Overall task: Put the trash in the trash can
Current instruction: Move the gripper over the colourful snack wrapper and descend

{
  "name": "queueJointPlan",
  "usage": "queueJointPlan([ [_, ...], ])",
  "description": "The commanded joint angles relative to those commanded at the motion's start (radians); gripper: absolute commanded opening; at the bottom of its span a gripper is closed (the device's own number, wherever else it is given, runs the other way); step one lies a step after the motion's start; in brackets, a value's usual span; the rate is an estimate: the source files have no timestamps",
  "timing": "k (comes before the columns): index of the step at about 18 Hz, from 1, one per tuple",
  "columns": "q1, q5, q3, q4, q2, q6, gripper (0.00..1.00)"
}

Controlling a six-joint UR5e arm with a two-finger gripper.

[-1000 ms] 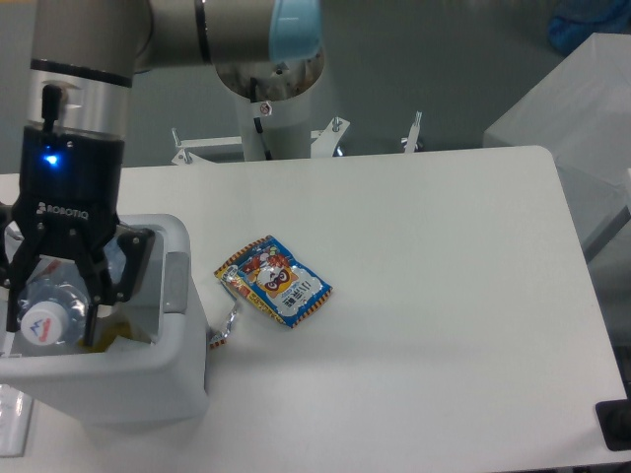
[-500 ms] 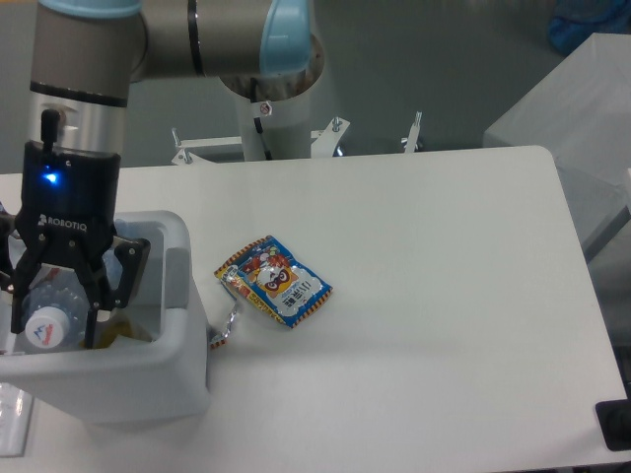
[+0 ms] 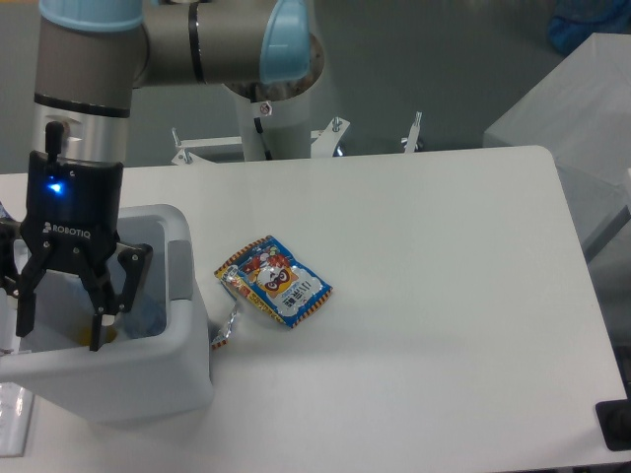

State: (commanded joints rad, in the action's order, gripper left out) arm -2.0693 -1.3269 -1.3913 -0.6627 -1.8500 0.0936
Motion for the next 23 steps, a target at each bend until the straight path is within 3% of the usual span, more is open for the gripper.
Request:
queueJointPlan([
  [4, -0.014, -0.017, -0.023, -0.003, -0.002, -0.003, 0.86],
  [8, -0.138, -0.092, -0.138, -0.005, 0.073, -0.003, 0.99],
  [11, -0.245, -0.092, -0.256, -0.006, 0.123, -0.002, 0.99],
  [15, -0.331, -0.095, -0.374, -0.009, 0.158, 0.009, 0.99],
  [23, -0.337, -0.172, -0.592, -0.043, 0.124, 0.259, 0.99],
])
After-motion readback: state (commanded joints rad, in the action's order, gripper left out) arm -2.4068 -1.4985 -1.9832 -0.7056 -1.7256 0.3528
